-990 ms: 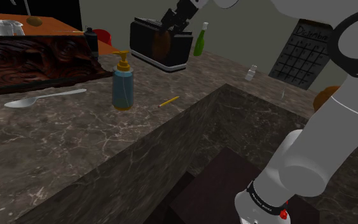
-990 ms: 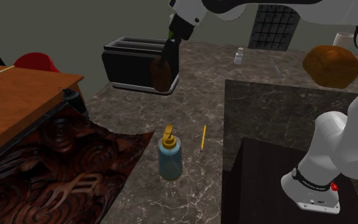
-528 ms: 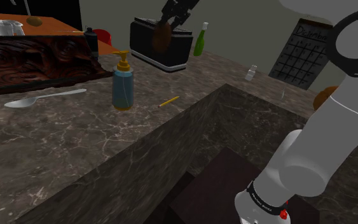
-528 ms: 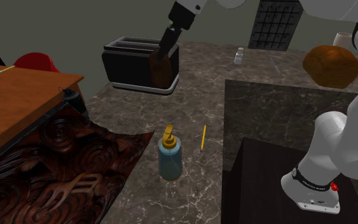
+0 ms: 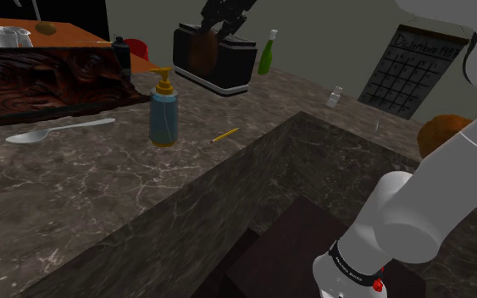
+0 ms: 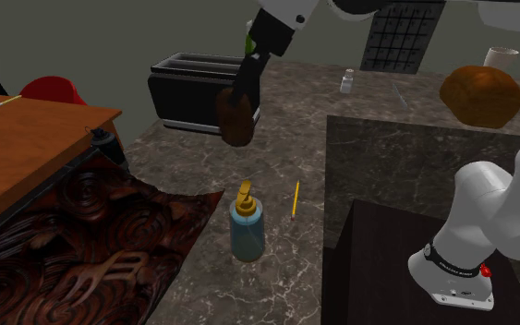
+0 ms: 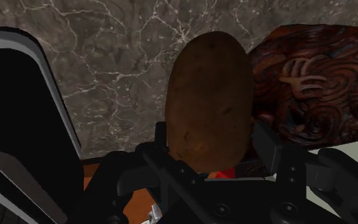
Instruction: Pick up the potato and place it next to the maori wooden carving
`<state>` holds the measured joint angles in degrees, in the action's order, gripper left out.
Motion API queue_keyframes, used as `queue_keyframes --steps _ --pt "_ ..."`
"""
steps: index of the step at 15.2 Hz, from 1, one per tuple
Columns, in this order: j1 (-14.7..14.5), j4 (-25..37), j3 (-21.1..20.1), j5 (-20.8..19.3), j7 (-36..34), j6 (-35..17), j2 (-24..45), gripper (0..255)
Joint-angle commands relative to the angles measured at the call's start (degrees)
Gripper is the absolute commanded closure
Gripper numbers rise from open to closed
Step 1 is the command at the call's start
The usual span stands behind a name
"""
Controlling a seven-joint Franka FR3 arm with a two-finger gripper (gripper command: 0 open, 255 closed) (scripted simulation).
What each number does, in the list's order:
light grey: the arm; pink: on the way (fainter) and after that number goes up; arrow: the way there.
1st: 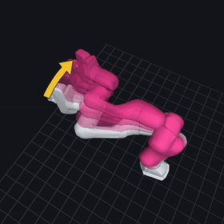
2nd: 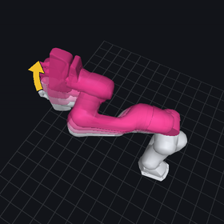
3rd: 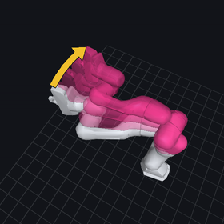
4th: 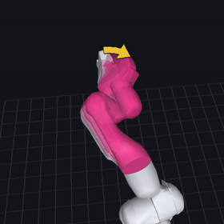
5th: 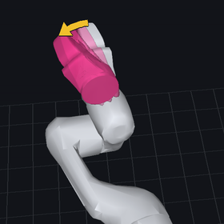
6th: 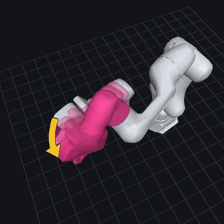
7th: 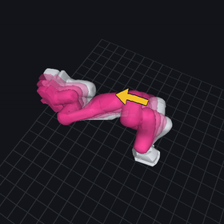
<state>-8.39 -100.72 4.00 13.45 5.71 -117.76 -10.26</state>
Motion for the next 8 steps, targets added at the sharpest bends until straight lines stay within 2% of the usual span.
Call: queue_keyframes --steps 1,8 --pt "-0.94 -1.6 -1.93 -1.2 -3.21 -0.66 -1.64 255" --pt "-3.57 -5.9 -8.7 -4.45 -13.47 -2.73 -5.54 255"
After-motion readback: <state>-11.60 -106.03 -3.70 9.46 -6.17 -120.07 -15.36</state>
